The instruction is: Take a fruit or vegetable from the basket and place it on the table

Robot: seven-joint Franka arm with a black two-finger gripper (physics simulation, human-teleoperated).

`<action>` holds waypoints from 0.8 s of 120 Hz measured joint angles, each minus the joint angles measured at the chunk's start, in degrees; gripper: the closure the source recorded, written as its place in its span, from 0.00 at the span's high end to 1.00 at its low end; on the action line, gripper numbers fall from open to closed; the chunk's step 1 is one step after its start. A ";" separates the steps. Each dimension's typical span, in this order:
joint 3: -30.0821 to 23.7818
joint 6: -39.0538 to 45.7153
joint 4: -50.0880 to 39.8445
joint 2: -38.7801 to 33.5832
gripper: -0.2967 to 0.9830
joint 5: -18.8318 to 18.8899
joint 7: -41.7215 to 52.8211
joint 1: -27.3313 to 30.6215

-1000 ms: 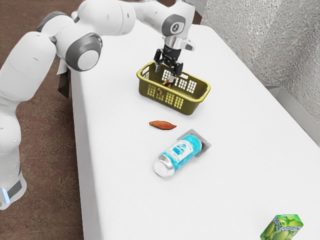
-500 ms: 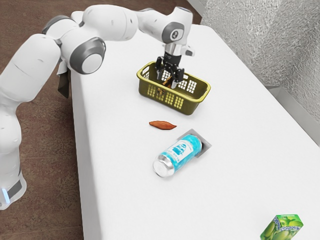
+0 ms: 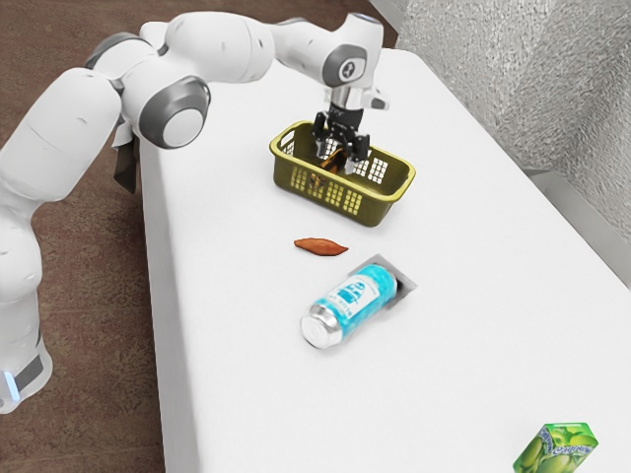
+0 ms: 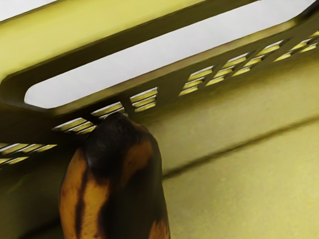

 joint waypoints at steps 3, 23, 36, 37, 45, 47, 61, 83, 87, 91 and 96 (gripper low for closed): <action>-0.03 0.03 0.00 0.14 0.77 0.00 -0.01 -0.02; -0.39 0.20 0.07 0.48 0.77 -0.02 -0.10 -0.10; -0.73 0.43 0.09 0.97 0.77 -0.02 -0.14 -0.08; -0.74 0.46 0.09 1.00 0.77 -0.02 -0.14 -0.08; -0.78 0.77 0.10 1.43 0.77 -0.02 -0.16 -0.01; -0.78 0.84 0.10 1.51 0.77 -0.02 -0.17 0.03; -0.92 1.21 0.10 1.89 0.77 -0.07 -0.19 0.55; -1.20 1.50 0.43 2.59 0.73 -0.10 -0.22 0.65; -1.22 1.53 0.44 2.67 0.71 -0.12 -0.23 0.66; -1.22 1.57 0.44 2.75 0.68 -0.18 -0.24 0.66; -1.23 1.60 0.41 2.89 0.62 -0.25 -0.25 0.66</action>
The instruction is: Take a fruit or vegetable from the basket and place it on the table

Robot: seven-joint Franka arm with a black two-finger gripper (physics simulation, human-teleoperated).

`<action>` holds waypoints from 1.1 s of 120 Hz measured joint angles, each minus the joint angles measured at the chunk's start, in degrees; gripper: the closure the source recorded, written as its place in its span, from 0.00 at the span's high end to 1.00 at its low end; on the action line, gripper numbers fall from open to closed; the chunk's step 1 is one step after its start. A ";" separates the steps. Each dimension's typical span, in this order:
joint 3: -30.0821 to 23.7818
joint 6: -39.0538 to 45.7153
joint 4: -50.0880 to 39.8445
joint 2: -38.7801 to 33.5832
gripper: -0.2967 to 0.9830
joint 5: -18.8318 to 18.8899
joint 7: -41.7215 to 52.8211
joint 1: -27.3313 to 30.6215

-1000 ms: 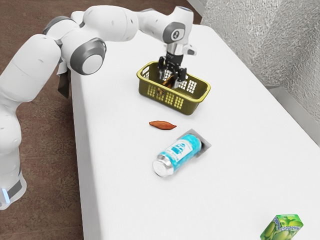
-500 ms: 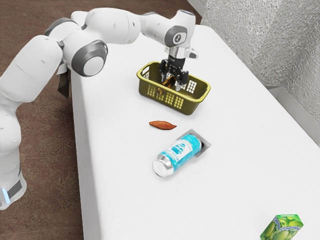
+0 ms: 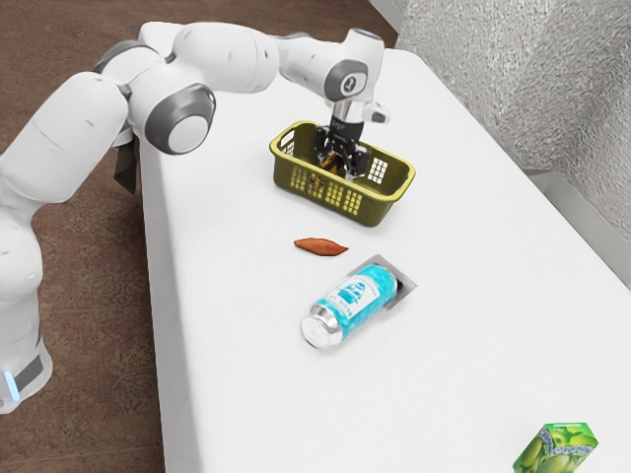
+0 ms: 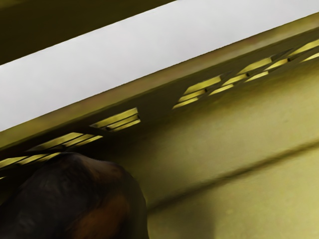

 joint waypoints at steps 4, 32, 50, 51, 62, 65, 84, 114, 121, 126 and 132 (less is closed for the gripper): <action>0.00 0.01 -0.04 0.08 0.57 -0.05 -0.01 0.00; -0.42 0.32 -0.42 0.38 0.34 -0.22 -0.01 0.06; -0.45 0.65 -0.35 -0.13 0.32 -0.19 0.01 0.00; -0.45 0.66 -0.35 -0.19 0.32 -0.19 0.01 -0.01; -0.47 0.60 -0.25 -1.75 0.32 -0.35 0.07 -0.14; -0.46 0.51 -0.26 -2.48 0.32 -0.40 0.09 -0.20; -0.45 -1.22 -0.14 -10.02 0.32 -0.22 0.19 -1.59; -0.50 -3.27 2.21 -19.09 0.32 2.55 0.23 -11.06; -0.68 -3.48 6.95 -16.64 0.33 2.83 0.24 -12.71; -1.26 -4.03 13.58 -12.42 0.32 2.95 0.24 -13.35; -1.89 -4.75 22.24 -6.71 0.32 3.02 0.24 -14.89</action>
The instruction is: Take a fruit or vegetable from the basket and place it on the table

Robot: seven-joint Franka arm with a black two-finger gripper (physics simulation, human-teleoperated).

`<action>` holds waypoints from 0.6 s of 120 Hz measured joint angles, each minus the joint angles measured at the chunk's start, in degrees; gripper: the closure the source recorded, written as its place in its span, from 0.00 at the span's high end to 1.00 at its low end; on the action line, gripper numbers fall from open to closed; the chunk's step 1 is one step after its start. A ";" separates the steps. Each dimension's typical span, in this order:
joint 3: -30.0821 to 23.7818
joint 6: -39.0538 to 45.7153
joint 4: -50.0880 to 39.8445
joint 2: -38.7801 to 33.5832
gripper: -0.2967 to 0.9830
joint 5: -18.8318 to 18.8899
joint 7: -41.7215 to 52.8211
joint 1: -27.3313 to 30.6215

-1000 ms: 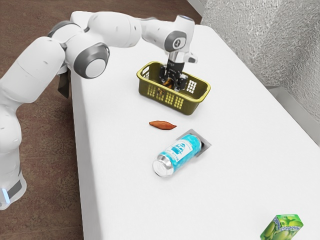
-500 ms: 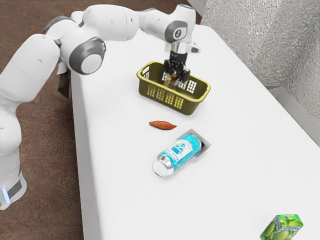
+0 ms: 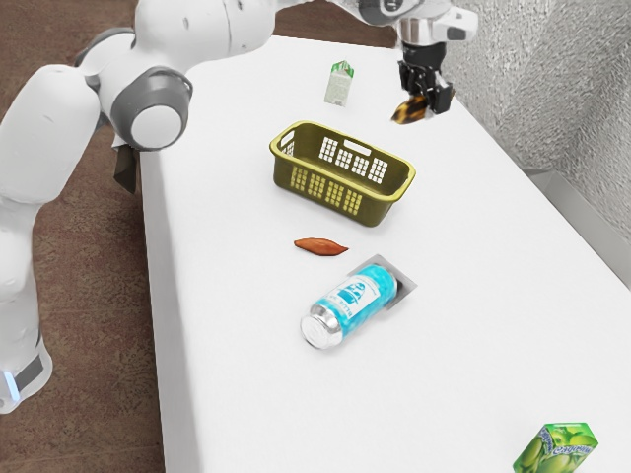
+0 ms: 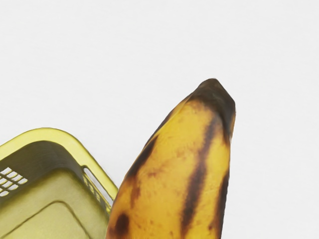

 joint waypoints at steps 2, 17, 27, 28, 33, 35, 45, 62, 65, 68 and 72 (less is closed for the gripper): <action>-0.48 -0.21 2.92 2.04 0.32 0.02 0.00 -0.47; -4.37 -0.57 15.98 13.97 0.31 0.03 -0.05 -3.75; -5.51 0.07 21.12 19.24 0.31 0.07 -0.08 -6.84; -5.55 0.12 21.52 19.59 0.31 0.08 -0.08 -7.08; -5.86 0.34 22.87 21.03 0.32 0.10 -0.09 -7.77; -5.96 0.42 23.27 21.50 0.32 0.10 -0.08 -7.90; -6.17 0.74 24.08 22.63 0.31 0.14 -0.06 -8.22; -6.11 1.00 23.66 22.84 0.59 0.06 0.03 -8.27; -6.16 1.02 23.62 22.80 0.62 0.05 0.05 -8.23; -6.15 0.96 23.60 22.67 0.64 0.09 0.05 -8.26; -6.20 0.88 23.60 22.50 0.67 0.30 0.06 -8.32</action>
